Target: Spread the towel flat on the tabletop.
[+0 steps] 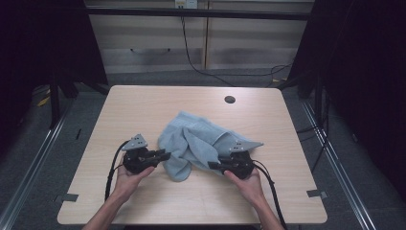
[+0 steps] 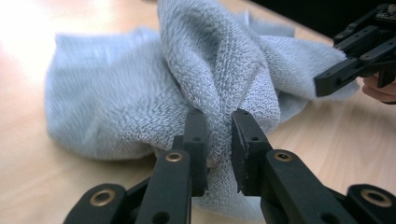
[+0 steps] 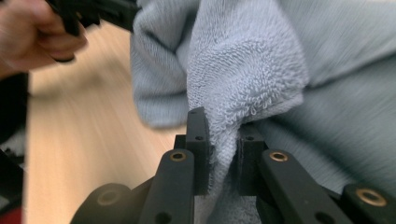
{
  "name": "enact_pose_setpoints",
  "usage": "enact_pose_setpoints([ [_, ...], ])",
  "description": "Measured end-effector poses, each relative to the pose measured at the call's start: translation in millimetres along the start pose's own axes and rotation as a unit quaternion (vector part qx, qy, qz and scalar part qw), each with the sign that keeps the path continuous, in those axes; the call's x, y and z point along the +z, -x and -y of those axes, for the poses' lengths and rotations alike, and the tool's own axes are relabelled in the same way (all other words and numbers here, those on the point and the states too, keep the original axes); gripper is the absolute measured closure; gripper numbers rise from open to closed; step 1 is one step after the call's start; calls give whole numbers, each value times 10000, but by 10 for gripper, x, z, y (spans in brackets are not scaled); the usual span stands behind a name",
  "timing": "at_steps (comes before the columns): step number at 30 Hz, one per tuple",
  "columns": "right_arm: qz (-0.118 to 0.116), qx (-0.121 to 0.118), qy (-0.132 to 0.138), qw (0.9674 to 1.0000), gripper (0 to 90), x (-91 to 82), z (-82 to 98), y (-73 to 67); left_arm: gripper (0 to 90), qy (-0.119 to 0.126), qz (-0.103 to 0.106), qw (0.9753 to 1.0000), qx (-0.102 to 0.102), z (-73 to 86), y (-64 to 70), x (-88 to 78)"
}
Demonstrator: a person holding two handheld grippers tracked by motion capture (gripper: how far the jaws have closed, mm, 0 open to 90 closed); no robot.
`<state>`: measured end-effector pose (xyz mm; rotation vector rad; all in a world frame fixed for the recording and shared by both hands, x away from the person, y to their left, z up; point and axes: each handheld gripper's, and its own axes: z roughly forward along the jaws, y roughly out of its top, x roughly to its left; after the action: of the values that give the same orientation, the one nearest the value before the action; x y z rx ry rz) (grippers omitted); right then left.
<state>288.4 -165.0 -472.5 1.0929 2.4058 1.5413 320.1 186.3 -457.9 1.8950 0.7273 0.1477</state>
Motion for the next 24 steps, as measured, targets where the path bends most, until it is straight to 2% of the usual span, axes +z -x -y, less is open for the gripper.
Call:
enact_pose_setpoints([
  [1, 0, 0, 0, 10000, 803, 0, 0, 0, 776, 0, 0, 10000, 0, 0, 0, 0],
  [3, 12, -52, 168, 9998, 803, -111, -64, -38, 776, 59, 90, 9999, 84, -31, 36, -97],
  [4, 22, -61, 211, 9998, 803, -161, -81, -58, 776, 59, 163, 9998, 98, -36, 67, -142],
  [6, 0, -113, 199, 9997, 802, -263, -61, -106, 776, -41, 352, 9991, 249, -13, 177, -241],
  [7, -23, -192, 68, 9998, 796, -321, 7, -156, 776, -86, 417, 9985, 329, 8, 227, -271],
  [8, -23, -192, 68, 9998, 796, -321, 7, -156, 776, -155, 470, 9978, 445, 45, 293, -308],
  [10, 7, -224, -128, 9997, 797, -384, 121, -209, 775, -309, 607, 9960, 578, 135, 402, -367],
  [12, 79, -218, -238, 9994, 799, -449, 237, -237, 775, -384, 695, 9952, 573, 233, 475, -413],
  [14, 63, -138, -160, 9998, 799, -563, 336, -278, 775, -398, 802, 9946, 519, 276, 505, -448],
  [16, 47, -155, -145, 9998, 799, -584, 336, -298, 775, -300, 882, 9944, 491, 258, 537, -479],
  [19, 55, -267, -34, 9996, 799, -660, 286, -393, 776, -125, 918, 9944, 513, 165, 561, -523],
  [21, 22, -289, 159, 9995, 789, -704, 205, -421, 775, 22, 859, 9950, 516, 85, 542, -536],
  [22, 24, -293, 205, 9994, 783, -706, 179, -417, 773, 18, 759, 9956, 553, 54, 520, -520],
  [23, 60, -345, 182, 9992, 769, -689, 151, -399, 769, -90, 768, 9951, 614, 47, 497, -495],
  [24, 48, -368, 85, 9993, 752, -663, 147, -375, 762, -218, 956, 9936, 552, 61, 470, -464],
])
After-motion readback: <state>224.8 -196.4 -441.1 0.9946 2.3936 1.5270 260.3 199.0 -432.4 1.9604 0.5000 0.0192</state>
